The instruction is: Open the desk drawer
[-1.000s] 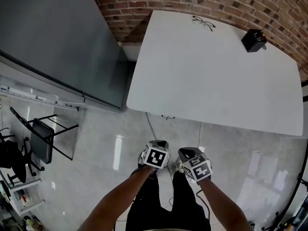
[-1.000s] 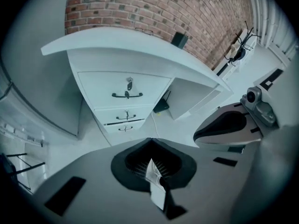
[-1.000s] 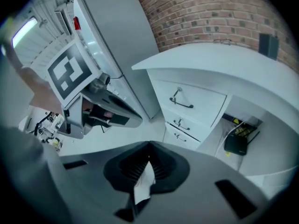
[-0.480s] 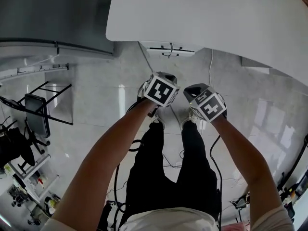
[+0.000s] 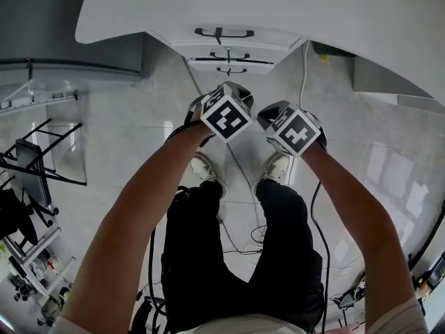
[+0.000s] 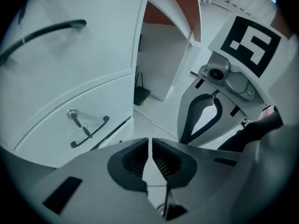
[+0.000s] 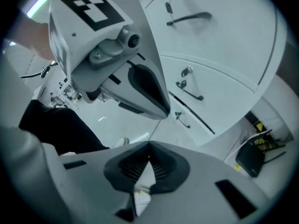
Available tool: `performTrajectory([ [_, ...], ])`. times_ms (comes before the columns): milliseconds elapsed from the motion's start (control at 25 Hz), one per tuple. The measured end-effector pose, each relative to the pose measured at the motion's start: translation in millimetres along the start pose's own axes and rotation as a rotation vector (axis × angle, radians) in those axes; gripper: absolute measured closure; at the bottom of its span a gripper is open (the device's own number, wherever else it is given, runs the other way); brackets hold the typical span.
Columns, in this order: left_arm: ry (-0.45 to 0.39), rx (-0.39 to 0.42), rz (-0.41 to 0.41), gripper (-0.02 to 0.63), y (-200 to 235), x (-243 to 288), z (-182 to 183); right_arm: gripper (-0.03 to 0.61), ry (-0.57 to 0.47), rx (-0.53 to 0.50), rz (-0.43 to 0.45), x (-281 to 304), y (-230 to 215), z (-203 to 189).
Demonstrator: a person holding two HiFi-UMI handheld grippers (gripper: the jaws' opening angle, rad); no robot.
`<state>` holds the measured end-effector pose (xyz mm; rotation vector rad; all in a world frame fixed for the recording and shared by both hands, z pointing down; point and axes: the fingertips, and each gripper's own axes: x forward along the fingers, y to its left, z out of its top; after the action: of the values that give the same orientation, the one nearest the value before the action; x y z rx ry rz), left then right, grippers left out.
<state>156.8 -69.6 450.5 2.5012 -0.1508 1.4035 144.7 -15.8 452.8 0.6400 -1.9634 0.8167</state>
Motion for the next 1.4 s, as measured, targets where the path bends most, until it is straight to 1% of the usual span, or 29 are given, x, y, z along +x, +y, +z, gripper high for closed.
performTrajectory([
  [80,0.008,0.036,-0.008,0.604,2,18,-6,0.563,0.007,-0.005,0.003,17,-10,-11],
  [160,0.027,0.094,0.005,0.601,10,35,-16,0.563,0.009,-0.009,-0.001,34,-21,-18],
  [200,0.039,0.125,0.01,0.582,14,42,-22,0.563,0.01,-0.011,-0.002,43,-25,-21],
  [280,0.059,0.174,0.011,0.523,19,57,-36,0.563,0.014,-0.017,-0.001,59,-31,-27],
  [320,0.066,0.194,0.014,0.509,23,64,-43,0.563,0.017,-0.02,0.0,67,-33,-30],
  [400,0.074,0.228,0.027,0.509,32,76,-51,0.563,0.021,-0.027,0.001,80,-40,-33],
  [520,0.053,0.26,0.052,0.506,42,91,-54,0.563,0.033,-0.048,0.013,96,-45,-39],
  [680,0.009,0.329,0.085,0.506,44,112,-53,0.563,0.029,-0.057,0.031,117,-51,-48],
  [760,0.006,0.33,0.086,0.506,47,122,-56,0.563,0.03,-0.073,0.038,127,-57,-51],
  [880,0.004,0.309,0.041,0.497,44,135,-59,0.563,0.041,-0.115,0.083,139,-57,-61],
  [920,0.001,0.316,0.031,0.48,45,138,-57,0.563,0.038,-0.134,0.091,141,-60,-63],
  [1040,0.001,0.391,0.068,0.476,58,141,-53,0.563,0.036,-0.188,0.137,156,-65,-73],
  [1120,0.009,0.441,0.095,0.476,63,147,-58,0.563,0.053,-0.223,0.179,170,-65,-83],
  [1200,0.009,0.478,0.119,0.476,66,154,-62,0.563,0.073,-0.264,0.199,184,-71,-88],
  [1280,0.015,0.512,0.147,0.476,68,163,-68,0.563,0.089,-0.308,0.18,197,-84,-88],
  [1400,0.047,0.583,0.168,0.476,65,180,-81,0.563,0.077,-0.35,0.117,209,-103,-86],
])
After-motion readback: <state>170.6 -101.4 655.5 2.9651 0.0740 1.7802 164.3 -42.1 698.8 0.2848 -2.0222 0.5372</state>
